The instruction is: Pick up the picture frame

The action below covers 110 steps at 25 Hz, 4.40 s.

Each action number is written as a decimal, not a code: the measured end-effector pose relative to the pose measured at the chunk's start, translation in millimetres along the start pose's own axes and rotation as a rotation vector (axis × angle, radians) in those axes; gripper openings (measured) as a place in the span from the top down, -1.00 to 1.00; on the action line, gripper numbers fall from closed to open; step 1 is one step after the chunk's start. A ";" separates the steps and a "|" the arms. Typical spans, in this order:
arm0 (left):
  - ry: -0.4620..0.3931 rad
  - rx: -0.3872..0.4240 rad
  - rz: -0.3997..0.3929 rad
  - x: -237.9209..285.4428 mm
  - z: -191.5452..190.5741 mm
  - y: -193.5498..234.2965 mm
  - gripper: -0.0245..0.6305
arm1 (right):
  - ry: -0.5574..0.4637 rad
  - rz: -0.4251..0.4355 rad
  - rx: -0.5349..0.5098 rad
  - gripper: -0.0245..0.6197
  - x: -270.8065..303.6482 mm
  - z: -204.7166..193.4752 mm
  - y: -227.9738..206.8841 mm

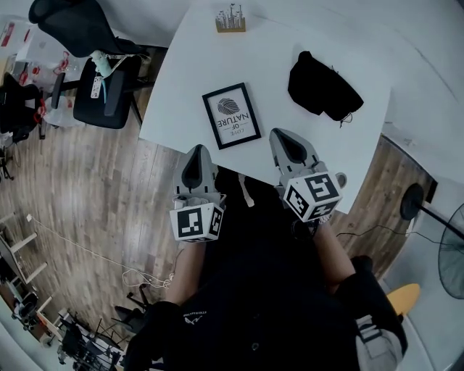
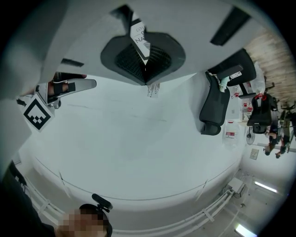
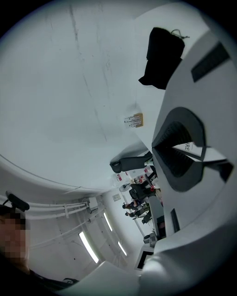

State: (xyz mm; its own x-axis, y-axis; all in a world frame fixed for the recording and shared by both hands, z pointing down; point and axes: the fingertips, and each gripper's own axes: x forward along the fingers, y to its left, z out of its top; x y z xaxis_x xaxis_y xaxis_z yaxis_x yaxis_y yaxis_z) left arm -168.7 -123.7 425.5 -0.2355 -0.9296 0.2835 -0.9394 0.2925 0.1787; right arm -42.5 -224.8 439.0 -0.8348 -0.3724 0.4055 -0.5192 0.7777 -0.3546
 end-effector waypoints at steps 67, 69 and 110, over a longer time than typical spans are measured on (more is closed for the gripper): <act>0.760 -0.244 0.169 126.0 -245.2 79.6 0.70 | 0.697 -0.210 0.044 0.71 167.3 -203.1 -80.1; 0.758 -0.240 0.171 122.7 -242.8 81.1 0.70 | 0.694 -0.211 0.051 0.71 165.7 -203.4 -76.5; 0.594 -0.235 0.260 5.2 -236.8 41.1 0.70 | 0.609 -0.127 -0.018 0.71 68.6 -225.4 -24.0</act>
State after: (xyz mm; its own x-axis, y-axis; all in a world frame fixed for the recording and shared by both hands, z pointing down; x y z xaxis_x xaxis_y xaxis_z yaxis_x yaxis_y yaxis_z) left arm -149.5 -63.4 657.4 -0.2066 -0.5616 0.8012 -0.7759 0.5929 0.2155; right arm -45.9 -154.9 665.2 -0.5099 -0.1106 0.8531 -0.5997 0.7567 -0.2603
